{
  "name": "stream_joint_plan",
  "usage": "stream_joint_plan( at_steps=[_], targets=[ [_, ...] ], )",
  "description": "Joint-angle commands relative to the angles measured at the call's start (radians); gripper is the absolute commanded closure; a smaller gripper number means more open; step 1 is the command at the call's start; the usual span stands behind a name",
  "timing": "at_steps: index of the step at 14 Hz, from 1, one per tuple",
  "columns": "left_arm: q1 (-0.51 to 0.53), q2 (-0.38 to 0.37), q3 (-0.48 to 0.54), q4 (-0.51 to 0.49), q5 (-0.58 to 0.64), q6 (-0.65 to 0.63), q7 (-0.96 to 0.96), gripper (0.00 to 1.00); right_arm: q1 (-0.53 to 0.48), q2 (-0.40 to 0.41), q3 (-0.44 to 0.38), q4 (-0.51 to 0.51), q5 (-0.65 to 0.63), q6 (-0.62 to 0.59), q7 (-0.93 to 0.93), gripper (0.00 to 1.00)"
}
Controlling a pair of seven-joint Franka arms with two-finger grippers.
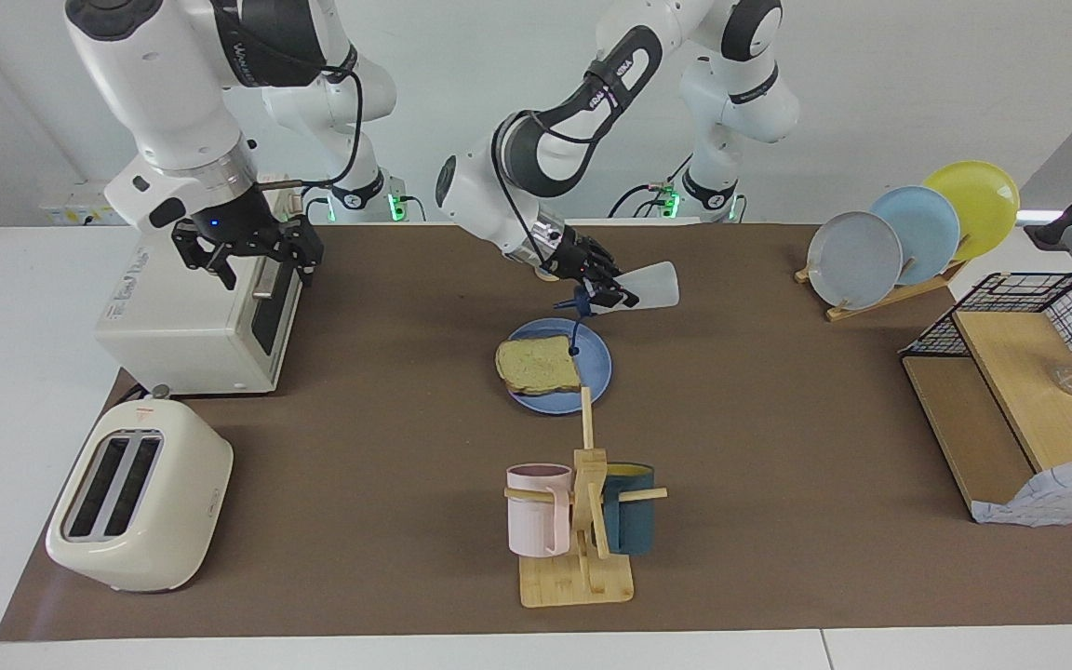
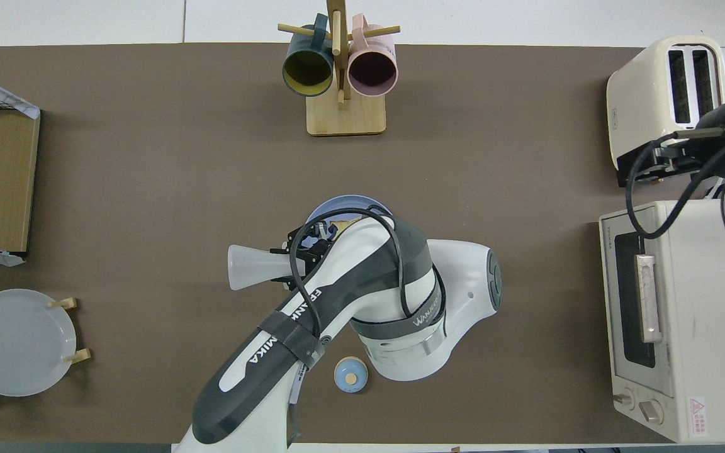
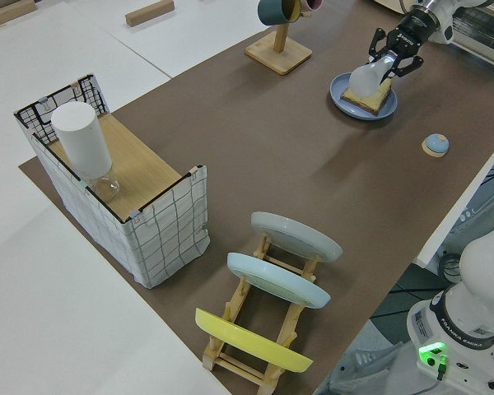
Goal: Put bread on plate and add seasoning
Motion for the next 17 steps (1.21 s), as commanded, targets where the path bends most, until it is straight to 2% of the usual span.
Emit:
stream_joint_plan(
  at_steps=[1,3,5,6,9,12,13,17],
  targets=[
    [-0.017,0.014,0.014,0.03,0.032,-0.065,0.004,1.0,-0.017,-0.097,0.028,-0.121,-0.013,0.025,-0.007,0.0],
    [-0.019,0.056,0.015,0.053,0.066,-0.1,0.004,1.0,-0.029,-0.086,0.033,-0.122,-0.018,0.143,-0.042,0.0],
    [-0.04,0.24,0.017,0.23,0.123,-0.206,0.005,1.0,-0.029,-0.086,0.033,-0.129,-0.033,0.128,-0.05,0.0],
    [-0.042,0.277,0.023,0.278,0.126,-0.235,0.005,1.0,-0.031,-0.083,0.033,-0.128,-0.037,0.116,-0.05,0.0],
    [-0.078,0.329,0.023,0.275,0.244,-0.28,0.007,1.0,-0.031,-0.077,0.033,-0.122,-0.036,0.096,-0.044,0.0],
    [-0.091,0.333,0.023,0.26,0.33,-0.255,0.005,1.0,-0.031,-0.077,0.033,-0.12,-0.036,0.079,-0.045,0.0],
    [-0.115,0.327,0.023,0.226,0.368,-0.231,0.005,1.0,-0.031,-0.077,0.034,-0.119,-0.036,0.071,-0.047,0.0],
    [-0.169,0.323,0.021,0.22,0.387,-0.211,0.005,1.0,-0.033,-0.078,0.031,-0.119,-0.036,0.047,-0.05,0.0]
  ],
)
